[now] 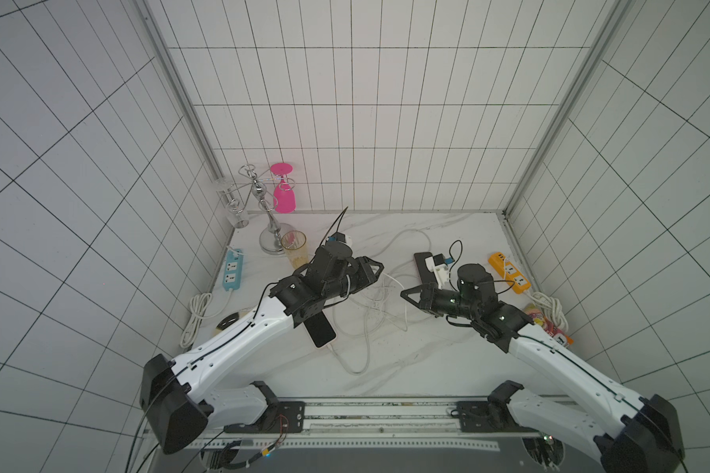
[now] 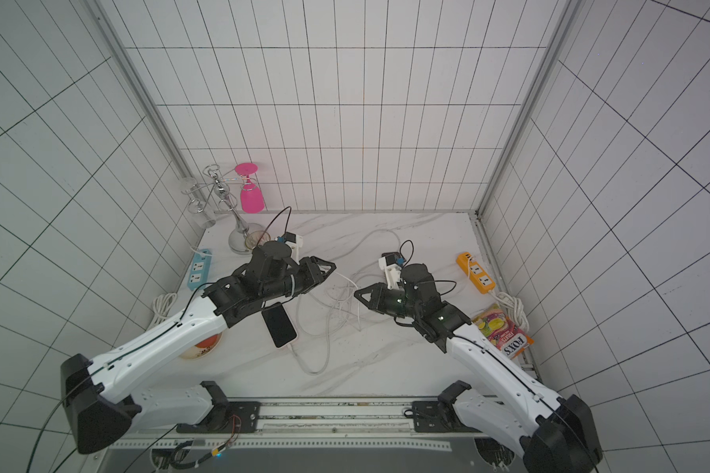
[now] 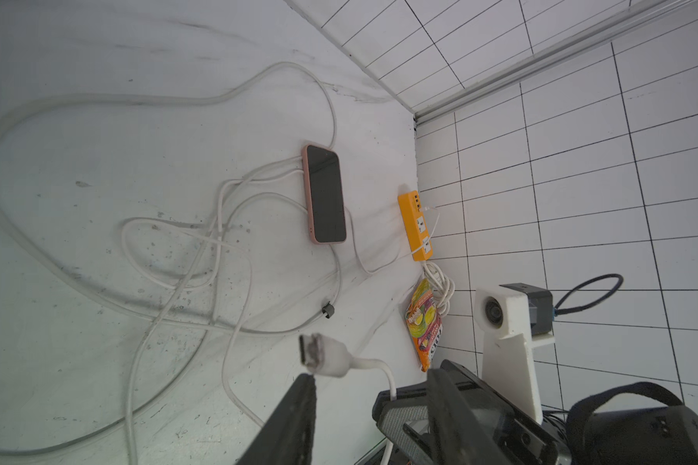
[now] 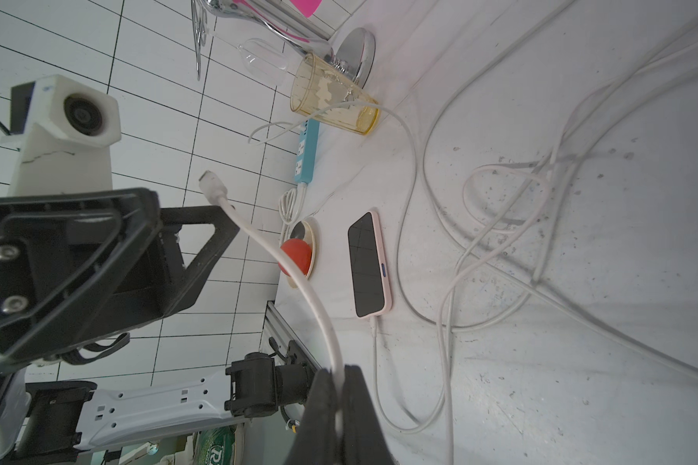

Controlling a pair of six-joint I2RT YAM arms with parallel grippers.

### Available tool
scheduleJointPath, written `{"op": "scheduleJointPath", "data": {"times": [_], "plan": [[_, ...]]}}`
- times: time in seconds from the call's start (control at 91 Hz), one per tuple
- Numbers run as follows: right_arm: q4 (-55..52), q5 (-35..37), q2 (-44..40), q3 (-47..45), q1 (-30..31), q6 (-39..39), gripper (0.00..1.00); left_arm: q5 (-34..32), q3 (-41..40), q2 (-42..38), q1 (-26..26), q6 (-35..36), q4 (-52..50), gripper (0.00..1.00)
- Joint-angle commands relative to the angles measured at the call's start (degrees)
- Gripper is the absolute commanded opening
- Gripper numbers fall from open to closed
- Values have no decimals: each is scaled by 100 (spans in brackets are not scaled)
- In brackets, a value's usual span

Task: Plug the charging cable into the phone
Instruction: Pick up the charging cable from the center of the board.

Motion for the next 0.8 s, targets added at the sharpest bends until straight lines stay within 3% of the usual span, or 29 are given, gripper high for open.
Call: {"op": "scheduleJointPath", "data": {"times": [0.0,0.297,0.638,0.792], "plan": [[24,99,-138,-32,-7,-7,0,-363,231,68,-17,-81,-186,37],[28,37,-128,-2,-9,38,0,-567,775,441,-17,236,-536,34],[45,27,-157,-27,-7,31,0,-411,859,650,-17,301,-513,17],[45,31,-200,-75,-6,20,0,-441,907,693,-24,339,-529,16]]}}
